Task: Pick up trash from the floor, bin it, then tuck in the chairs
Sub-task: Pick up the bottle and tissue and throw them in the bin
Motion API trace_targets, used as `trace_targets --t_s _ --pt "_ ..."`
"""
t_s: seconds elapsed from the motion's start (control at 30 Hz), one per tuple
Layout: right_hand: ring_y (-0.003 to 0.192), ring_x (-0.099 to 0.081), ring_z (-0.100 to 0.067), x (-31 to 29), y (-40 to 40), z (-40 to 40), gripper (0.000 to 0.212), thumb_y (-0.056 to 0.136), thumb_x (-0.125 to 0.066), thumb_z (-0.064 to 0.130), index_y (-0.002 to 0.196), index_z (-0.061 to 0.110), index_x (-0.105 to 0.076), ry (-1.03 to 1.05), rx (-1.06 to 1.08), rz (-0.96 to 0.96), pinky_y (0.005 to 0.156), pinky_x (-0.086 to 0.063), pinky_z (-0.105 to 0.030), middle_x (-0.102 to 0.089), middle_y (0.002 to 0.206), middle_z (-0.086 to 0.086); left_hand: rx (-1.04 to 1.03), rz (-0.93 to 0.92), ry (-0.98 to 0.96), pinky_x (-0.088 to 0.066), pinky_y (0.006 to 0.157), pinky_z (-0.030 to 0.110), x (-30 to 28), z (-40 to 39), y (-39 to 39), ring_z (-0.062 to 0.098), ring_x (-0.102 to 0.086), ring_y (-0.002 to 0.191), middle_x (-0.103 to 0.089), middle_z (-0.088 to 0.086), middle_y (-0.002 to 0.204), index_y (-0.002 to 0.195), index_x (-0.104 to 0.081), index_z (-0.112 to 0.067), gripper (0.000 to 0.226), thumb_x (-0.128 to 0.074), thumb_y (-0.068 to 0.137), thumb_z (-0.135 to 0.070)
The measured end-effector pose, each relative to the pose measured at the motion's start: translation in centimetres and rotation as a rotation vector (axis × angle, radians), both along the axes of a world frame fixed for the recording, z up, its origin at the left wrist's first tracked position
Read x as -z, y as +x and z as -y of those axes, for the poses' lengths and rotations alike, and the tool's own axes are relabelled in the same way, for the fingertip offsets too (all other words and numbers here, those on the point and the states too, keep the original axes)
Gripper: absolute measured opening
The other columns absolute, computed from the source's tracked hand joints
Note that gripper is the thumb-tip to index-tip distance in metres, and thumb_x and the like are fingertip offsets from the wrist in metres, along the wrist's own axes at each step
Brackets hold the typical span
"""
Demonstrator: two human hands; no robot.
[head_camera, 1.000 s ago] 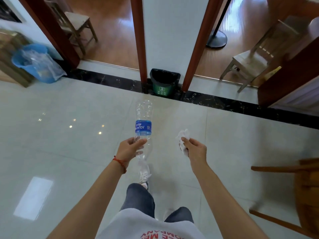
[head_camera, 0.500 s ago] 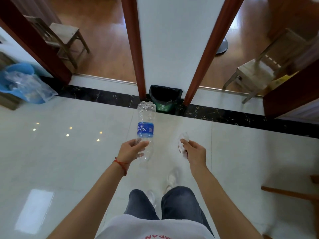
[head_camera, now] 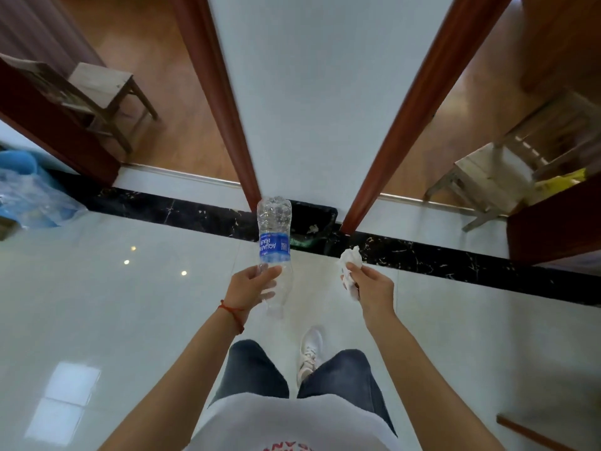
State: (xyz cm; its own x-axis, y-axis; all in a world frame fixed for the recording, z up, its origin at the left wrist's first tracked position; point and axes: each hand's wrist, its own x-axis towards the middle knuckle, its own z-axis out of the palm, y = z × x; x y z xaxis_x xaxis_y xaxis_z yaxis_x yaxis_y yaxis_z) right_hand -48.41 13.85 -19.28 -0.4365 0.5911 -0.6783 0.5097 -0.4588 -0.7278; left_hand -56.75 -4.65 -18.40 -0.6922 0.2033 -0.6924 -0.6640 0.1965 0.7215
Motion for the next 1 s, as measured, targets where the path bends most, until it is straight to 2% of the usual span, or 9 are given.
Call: trace_targets --t_s 0.07,0.13,0.27,0.37,0.43,0.63,0.7,0.8,1.0 --pt "0.094 -0.064 -0.032 0.4 -1.7 -1.2 0.005 0.076 -0.074 0.016 0.077 0.013 -0.071 -0.004 0.006 0.021 0.094 -0.050 -0.044 -0.068 0.087 -0.011 -0.007 0.019 -0.007 -0.051 0.083 0.037 0.5 -1.3 -1.5 0.028 -0.057 0.096 -0.059 0.014 0.103 0.107 -0.057 0.001 0.030 -0.060 0.085 -0.019" --pt "0.089 -0.063 -0.030 0.9 -3.3 -2.1 0.012 0.076 -0.074 0.016 0.066 0.018 -0.069 -0.011 0.021 0.040 0.095 -0.050 -0.045 -0.067 0.083 -0.011 -0.010 0.040 -0.020 -0.051 0.085 0.038 1.4 -2.3 -3.1 0.026 -0.058 0.095 -0.060 0.013 0.103 0.111 -0.057 0.003 0.037 -0.061 0.084 -0.021" --pt "0.091 -0.063 -0.026 2.2 -6.2 -3.2 0.008 0.078 -0.072 0.017 0.072 0.017 -0.066 -0.026 0.036 0.072 0.089 -0.049 -0.033 -0.067 0.086 -0.010 -0.012 0.090 -0.019 -0.051 0.080 0.036 3.3 -3.8 -6.8 0.026 -0.057 0.091 -0.059 0.012 0.098 0.109 -0.057 0.002 0.033 -0.060 0.085 -0.019" --pt "0.087 -0.061 -0.025 3.2 -8.1 -3.3 0.012 0.079 -0.071 0.018 0.068 0.020 -0.066 -0.014 0.061 0.099 0.087 -0.049 -0.035 -0.068 0.090 -0.018 0.002 0.131 -0.037 -0.051 0.081 0.037 4.7 -4.5 -9.7 0.028 -0.057 0.096 -0.058 0.014 0.105 0.111 -0.055 0.001 0.034 -0.059 0.086 -0.021" --pt "0.087 -0.061 -0.027 4.2 -9.3 -3.4 0.013 0.079 -0.071 0.018 0.066 0.021 -0.067 -0.020 0.078 0.102 0.089 -0.049 -0.039 -0.068 0.093 -0.022 -0.009 0.154 -0.033 -0.050 0.078 0.036 5.6 -4.7 -11.6 0.028 -0.056 0.097 -0.057 0.014 0.105 0.106 -0.055 -0.003 0.027 -0.059 0.086 -0.020" --pt "0.089 -0.063 -0.028 7.8 -12.6 -4.1 0.007 0.080 -0.070 0.020 0.074 0.017 -0.068 -0.053 0.100 0.139 0.090 -0.049 -0.037 -0.069 0.088 -0.013 -0.038 0.215 -0.116 -0.047 0.085 0.038 9.6 -5.6 -15.6 0.026 -0.055 0.096 -0.059 0.012 0.101 0.080 -0.058 -0.014 0.013 -0.063 0.082 -0.026" --pt "0.088 -0.063 -0.026 9.3 -13.4 -4.6 0.007 0.080 -0.070 0.019 0.080 0.013 -0.069 -0.068 0.117 0.135 0.087 -0.050 -0.034 -0.069 0.090 -0.012 -0.046 0.229 -0.145 -0.047 0.085 0.038 11.5 -6.2 -16.3 0.026 -0.055 0.096 -0.059 0.012 0.102 0.087 -0.059 -0.011 0.019 -0.063 0.082 -0.029" --pt "0.092 -0.065 -0.029 12.2 -14.5 -5.3 0.015 0.080 -0.070 0.019 0.086 0.006 -0.071 -0.101 0.124 0.153 0.091 -0.050 -0.038 -0.071 0.095 -0.017 -0.079 0.278 -0.154 -0.047 0.085 0.037 14.4 -7.5 -17.1 0.026 -0.055 0.097 -0.059 0.011 0.104 0.106 -0.055 -0.004 0.036 -0.062 0.083 -0.031" --pt "0.082 -0.059 -0.025 17.2 -15.8 -7.6 0.014 0.077 -0.072 0.021 0.070 0.009 -0.070 -0.132 0.120 0.184 0.088 -0.049 -0.040 -0.065 0.086 -0.024 -0.172 0.368 -0.111 -0.046 0.083 0.038 19.7 -10.8 -18.1 0.026 -0.054 0.096 -0.057 0.012 0.100 0.096 -0.055 -0.005 0.024 -0.064 0.082 -0.023"
